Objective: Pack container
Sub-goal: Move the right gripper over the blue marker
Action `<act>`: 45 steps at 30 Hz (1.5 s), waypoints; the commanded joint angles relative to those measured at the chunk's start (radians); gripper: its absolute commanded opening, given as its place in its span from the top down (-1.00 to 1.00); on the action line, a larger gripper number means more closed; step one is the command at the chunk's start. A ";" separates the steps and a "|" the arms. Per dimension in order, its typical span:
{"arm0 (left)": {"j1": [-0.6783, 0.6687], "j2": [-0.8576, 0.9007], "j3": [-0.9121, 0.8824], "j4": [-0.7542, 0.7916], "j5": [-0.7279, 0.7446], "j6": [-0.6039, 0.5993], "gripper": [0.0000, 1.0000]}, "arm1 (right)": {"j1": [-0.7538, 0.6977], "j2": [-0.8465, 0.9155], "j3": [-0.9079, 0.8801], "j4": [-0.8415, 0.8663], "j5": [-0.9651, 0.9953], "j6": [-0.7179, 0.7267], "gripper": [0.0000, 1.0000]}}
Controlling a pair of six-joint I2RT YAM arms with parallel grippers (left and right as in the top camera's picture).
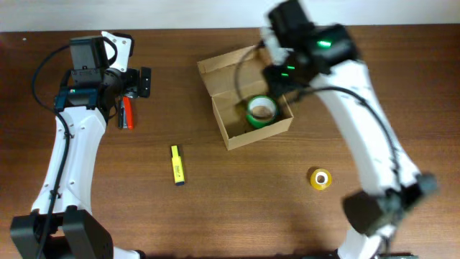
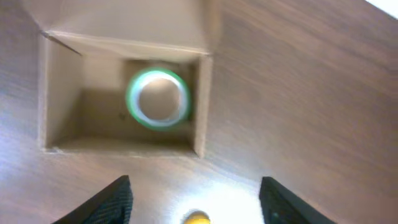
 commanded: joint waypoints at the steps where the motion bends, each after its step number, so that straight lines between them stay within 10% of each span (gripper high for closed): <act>1: 0.000 0.011 0.018 0.003 -0.006 0.017 -0.99 | -0.084 -0.176 -0.122 0.000 0.033 0.018 -0.39; 9: 0.000 0.011 0.018 0.003 -0.006 0.017 -0.99 | -0.292 -0.629 -0.559 0.107 0.029 -0.082 -1.00; 17: 0.000 0.011 0.018 0.002 -0.005 0.017 -0.99 | -0.478 -0.905 -0.983 0.259 0.003 -0.075 -0.98; 45: 0.000 0.039 0.018 -0.004 -0.055 0.017 -0.99 | -0.822 -0.196 -0.768 0.254 -0.166 -0.344 -0.88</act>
